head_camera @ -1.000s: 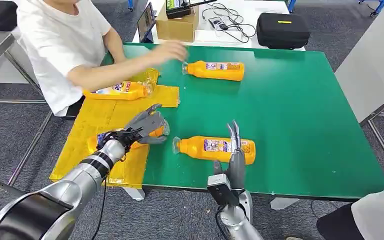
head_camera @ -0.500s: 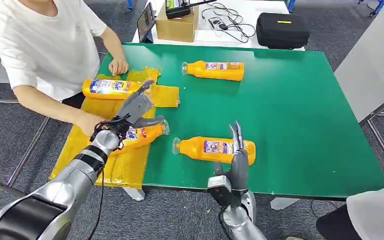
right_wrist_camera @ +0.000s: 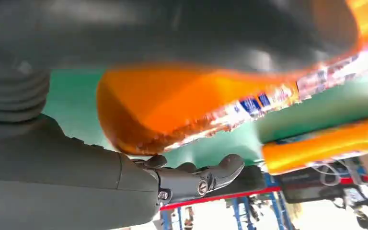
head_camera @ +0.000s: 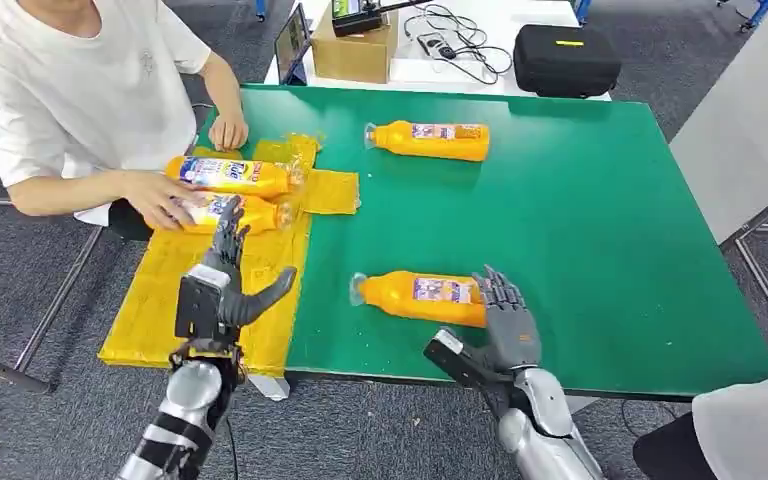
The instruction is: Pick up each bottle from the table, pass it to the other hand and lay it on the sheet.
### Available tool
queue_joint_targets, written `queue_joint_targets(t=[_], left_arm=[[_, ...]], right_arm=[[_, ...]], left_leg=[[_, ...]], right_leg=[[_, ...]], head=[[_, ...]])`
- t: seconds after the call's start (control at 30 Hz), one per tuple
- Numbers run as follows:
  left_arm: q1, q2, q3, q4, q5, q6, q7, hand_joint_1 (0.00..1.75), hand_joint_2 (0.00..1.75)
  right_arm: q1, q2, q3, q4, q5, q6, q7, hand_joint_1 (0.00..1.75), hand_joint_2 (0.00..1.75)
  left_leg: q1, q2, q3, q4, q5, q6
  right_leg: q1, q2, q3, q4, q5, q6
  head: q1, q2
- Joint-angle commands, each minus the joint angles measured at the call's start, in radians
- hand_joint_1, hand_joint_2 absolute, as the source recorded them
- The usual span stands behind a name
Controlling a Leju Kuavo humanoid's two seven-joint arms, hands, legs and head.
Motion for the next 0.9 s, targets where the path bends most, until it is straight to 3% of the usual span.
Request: queue_joint_targets(t=[0.03, 0.33, 0.4, 0.57, 0.73, 0.9], left_arm=[[0.041, -0.028, -0.030, -0.075, 0.009, 0.021, -0.003, 0.00, 1.75], [0.041, -0.021, -0.036, -0.085, 0.006, 0.024, -0.003, 0.00, 1.75], [0.023, -0.016, -0.057, -0.070, -0.097, 0.111, -0.028, 0.00, 1.75], [-0.042, -0.034, -0.108, 0.014, -0.056, 0.061, 0.004, 0.00, 1.75], [-0.055, -0.034, -0.112, 0.039, -0.022, 0.037, 0.018, 0.00, 1.75], [-0.085, -0.049, -0.091, 0.082, 0.020, 0.018, 0.031, 0.00, 1.75]], right_arm=[[-0.057, 0.000, -0.038, 0.112, 0.031, 0.032, 0.015, 0.00, 1.75], [-0.070, 0.002, -0.034, 0.137, 0.039, 0.065, 0.024, 0.00, 1.75], [-0.112, 0.008, -0.009, 0.187, 0.067, 0.134, 0.046, 0.00, 1.75], [-0.265, 0.062, 0.059, 0.332, 0.142, 0.173, 0.086, 0.00, 1.75], [-0.324, 0.081, 0.109, 0.383, 0.197, 0.254, 0.156, 0.00, 1.75], [-0.404, 0.118, 0.164, 0.452, 0.222, 0.434, 0.195, 0.00, 1.75]], left_leg=[[0.001, 0.002, 0.004, 0.000, -0.002, -0.001], [0.001, 0.001, 0.005, 0.000, -0.002, -0.001], [0.001, 0.002, 0.005, 0.000, -0.002, -0.001], [0.001, 0.004, 0.004, 0.001, -0.001, -0.001], [0.001, 0.005, 0.006, -0.001, 0.000, -0.001], [0.001, 0.005, 0.004, 0.000, 0.001, -0.001]], right_leg=[[0.001, 0.000, 0.004, 0.000, -0.002, -0.002], [0.001, -0.001, 0.006, 0.000, -0.002, -0.002], [0.001, 0.000, 0.005, 0.000, -0.002, -0.002], [0.001, 0.001, 0.004, 0.001, -0.001, -0.003], [0.001, 0.001, 0.004, 0.000, 0.001, -0.003], [0.001, 0.001, 0.002, 0.001, 0.003, -0.004]], head=[[-0.001, 0.000], [0.000, 0.000], [0.000, 0.000], [0.000, 0.000], [0.000, 0.000], [0.000, 0.000]])
